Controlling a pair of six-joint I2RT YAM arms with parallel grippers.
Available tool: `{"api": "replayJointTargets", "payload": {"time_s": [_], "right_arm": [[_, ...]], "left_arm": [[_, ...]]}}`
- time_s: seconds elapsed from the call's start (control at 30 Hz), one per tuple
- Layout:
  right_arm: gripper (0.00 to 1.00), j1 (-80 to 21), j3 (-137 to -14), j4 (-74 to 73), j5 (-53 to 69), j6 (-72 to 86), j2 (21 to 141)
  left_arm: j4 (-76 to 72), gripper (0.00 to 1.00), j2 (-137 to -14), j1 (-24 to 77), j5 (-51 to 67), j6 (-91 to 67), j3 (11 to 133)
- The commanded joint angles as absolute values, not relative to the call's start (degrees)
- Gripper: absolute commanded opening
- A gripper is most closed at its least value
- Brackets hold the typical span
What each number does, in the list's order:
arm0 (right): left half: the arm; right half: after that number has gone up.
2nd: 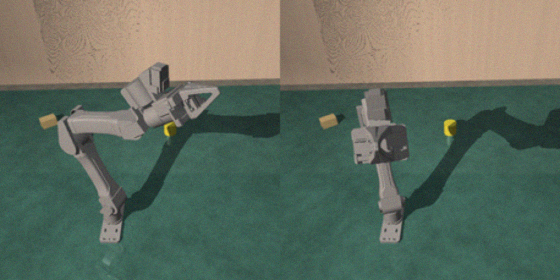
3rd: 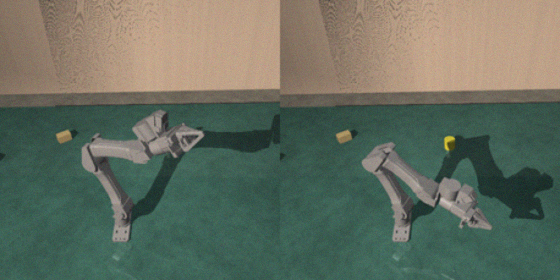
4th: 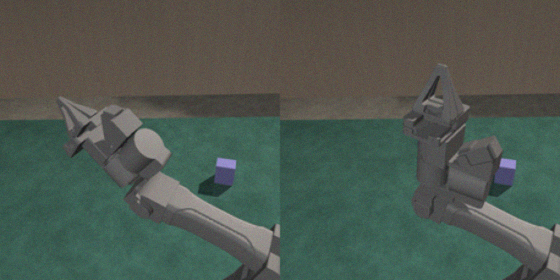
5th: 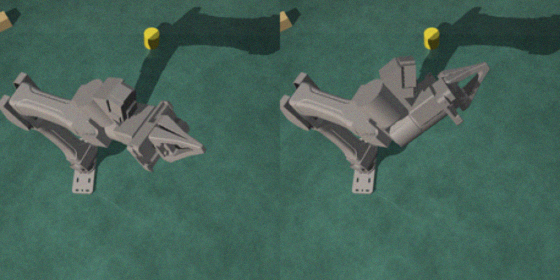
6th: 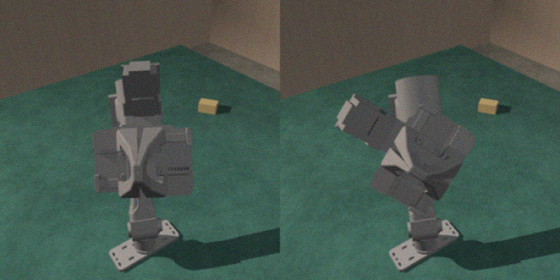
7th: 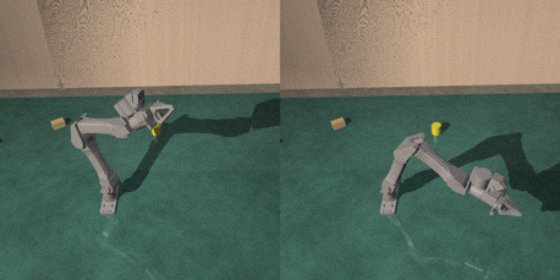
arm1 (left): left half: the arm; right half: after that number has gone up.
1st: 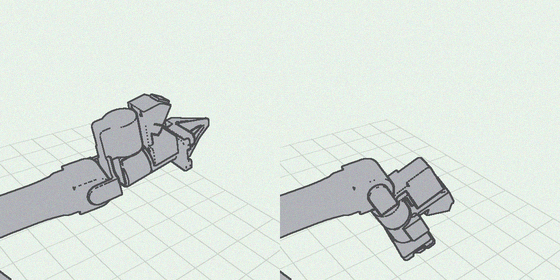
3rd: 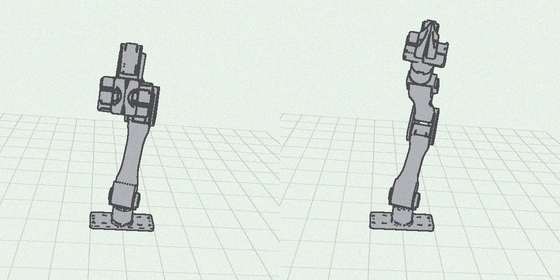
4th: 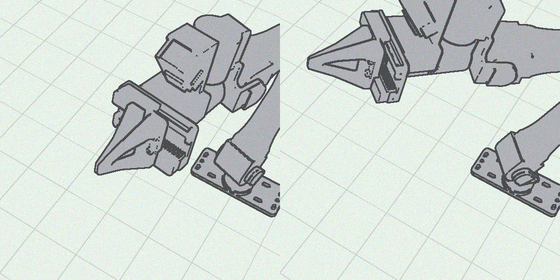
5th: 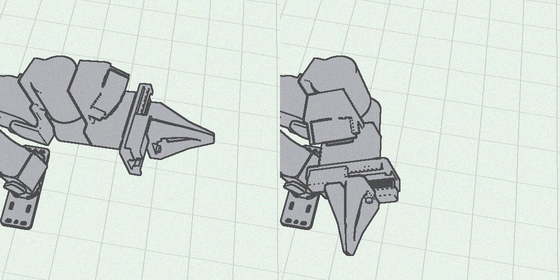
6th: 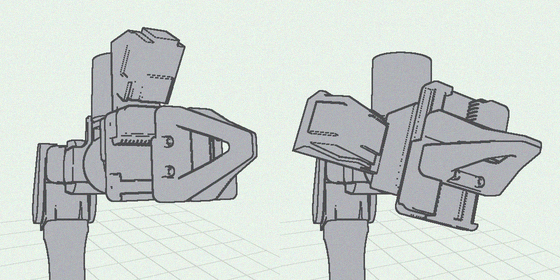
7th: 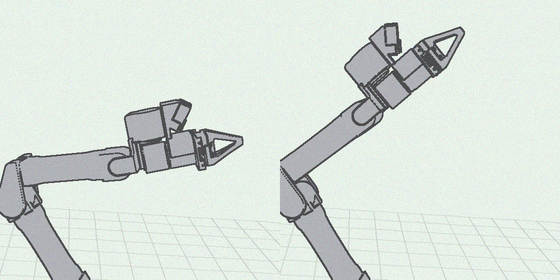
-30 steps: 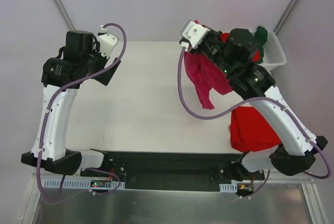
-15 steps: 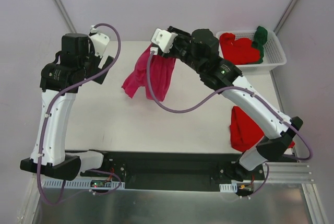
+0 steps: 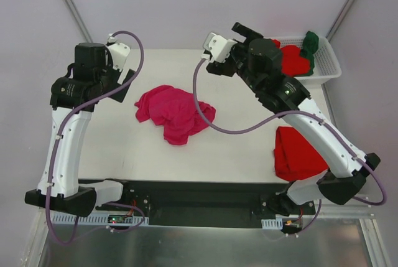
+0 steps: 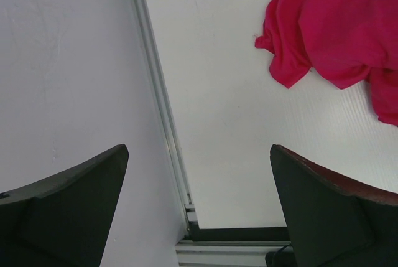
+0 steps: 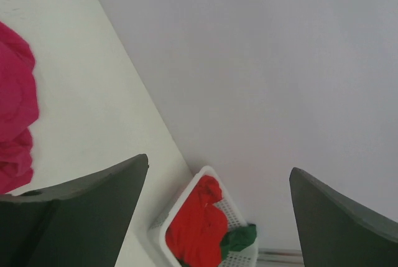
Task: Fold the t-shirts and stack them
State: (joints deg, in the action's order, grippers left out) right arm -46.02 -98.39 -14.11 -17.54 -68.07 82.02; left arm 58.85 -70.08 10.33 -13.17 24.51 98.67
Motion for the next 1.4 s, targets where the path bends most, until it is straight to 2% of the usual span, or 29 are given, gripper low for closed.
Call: {"api": "replayJointTargets", "payload": {"time_s": [0.0,0.13,0.27,0.4,0.6,0.8,0.97,1.23,1.33,1.37], "right_arm": [[1.00,-46.6,-101.3,-29.3,-16.1,-58.7,79.2],[0.98,-46.5,-100.2,-37.3,-13.0,-53.6,80.9],[1.00,-46.0,-105.9,-51.8,-9.8,-49.7,87.0],[1.00,-44.1,-114.7,-61.2,-9.1,-49.6,92.5],[1.00,-38.9,-112.5,-62.3,-11.0,-52.3,89.4],[1.00,-38.1,-108.5,-62.1,-10.8,-51.3,84.3],[1.00,-38.1,-104.9,-62.0,-9.2,-49.7,81.5],[1.00,-38.1,-108.7,-63.1,-7.9,-47.9,83.8],[1.00,-38.1,-109.2,-63.1,-7.1,-47.7,84.0],[1.00,-38.1,-109.3,-63.0,-6.8,-47.8,84.1]], "left_arm": [[57.2,0.99,-72.5,9.2,-9.7,21.8,96.2],[57.2,0.99,-76.5,9.1,-4.3,18.7,93.1],[60.2,0.98,-85.0,9.1,4.6,15.9,91.5],[62.6,0.96,-93.8,9.1,9.0,15.4,96.7],[60.6,0.95,-103.3,9.2,12.6,14.8,98.6],[56.3,0.94,-110.8,9.6,14.1,17.4,103.4],[54.0,0.87,-117.2,9.8,10.7,17.9,107.6],[51.5,0.83,-123.7,9.7,9.3,20.1,107.8],[51.4,0.70,-125.1,9.6,9.1,20.0,109.2],[51.4,0.60,-125.4,9.6,9.1,20.0,109.9]]}}
